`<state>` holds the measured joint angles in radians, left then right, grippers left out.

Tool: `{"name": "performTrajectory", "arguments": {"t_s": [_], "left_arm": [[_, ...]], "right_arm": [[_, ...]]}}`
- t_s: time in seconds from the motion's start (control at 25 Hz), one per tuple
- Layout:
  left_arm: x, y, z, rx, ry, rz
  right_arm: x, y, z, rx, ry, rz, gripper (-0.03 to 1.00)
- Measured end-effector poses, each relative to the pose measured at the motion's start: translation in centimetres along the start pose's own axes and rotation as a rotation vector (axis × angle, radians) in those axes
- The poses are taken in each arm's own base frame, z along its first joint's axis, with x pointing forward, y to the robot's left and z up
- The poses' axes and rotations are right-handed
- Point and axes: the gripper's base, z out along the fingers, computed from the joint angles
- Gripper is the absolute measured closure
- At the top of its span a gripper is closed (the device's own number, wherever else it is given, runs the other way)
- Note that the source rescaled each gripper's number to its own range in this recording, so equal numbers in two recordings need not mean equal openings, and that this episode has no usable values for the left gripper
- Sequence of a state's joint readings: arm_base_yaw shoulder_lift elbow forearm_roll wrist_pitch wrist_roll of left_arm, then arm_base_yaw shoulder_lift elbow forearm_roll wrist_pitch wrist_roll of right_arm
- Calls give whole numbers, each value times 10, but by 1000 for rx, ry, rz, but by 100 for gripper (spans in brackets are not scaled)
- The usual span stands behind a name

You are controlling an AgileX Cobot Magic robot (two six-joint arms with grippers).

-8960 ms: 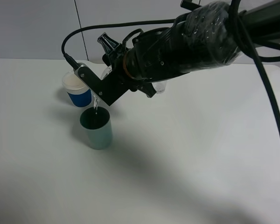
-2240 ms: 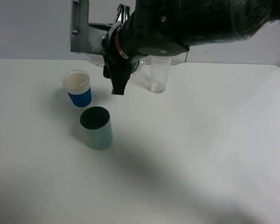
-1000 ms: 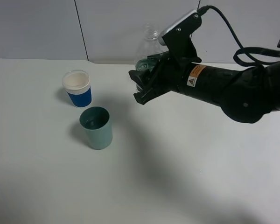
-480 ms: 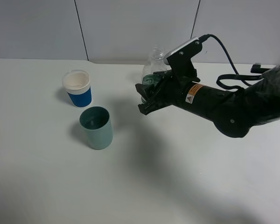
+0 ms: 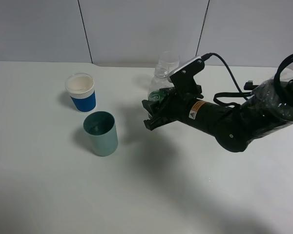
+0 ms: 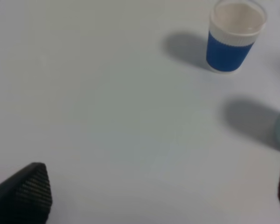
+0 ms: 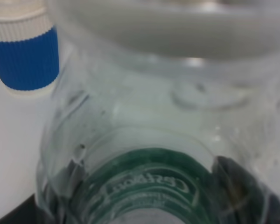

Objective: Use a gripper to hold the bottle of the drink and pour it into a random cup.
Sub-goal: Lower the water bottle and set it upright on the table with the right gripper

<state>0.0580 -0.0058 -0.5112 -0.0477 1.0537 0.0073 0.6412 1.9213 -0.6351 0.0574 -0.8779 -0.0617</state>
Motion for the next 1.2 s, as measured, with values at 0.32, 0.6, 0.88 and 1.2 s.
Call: {"name": "performTrajectory", "arguments": {"t_s": [0.32, 0.6, 0.88, 1.2], "left_arm": [[0, 0, 0, 0, 0, 0], [0, 0, 0, 0, 0, 0], [0, 0, 0, 0, 0, 0], [0, 0, 0, 0, 0, 0]], "right_arm": [[9, 0, 3, 2, 27, 4, 97], [22, 1, 7, 1, 48, 0, 97], [21, 2, 8, -10, 36, -9, 97], [23, 4, 8, -40, 48, -68, 97]]}}
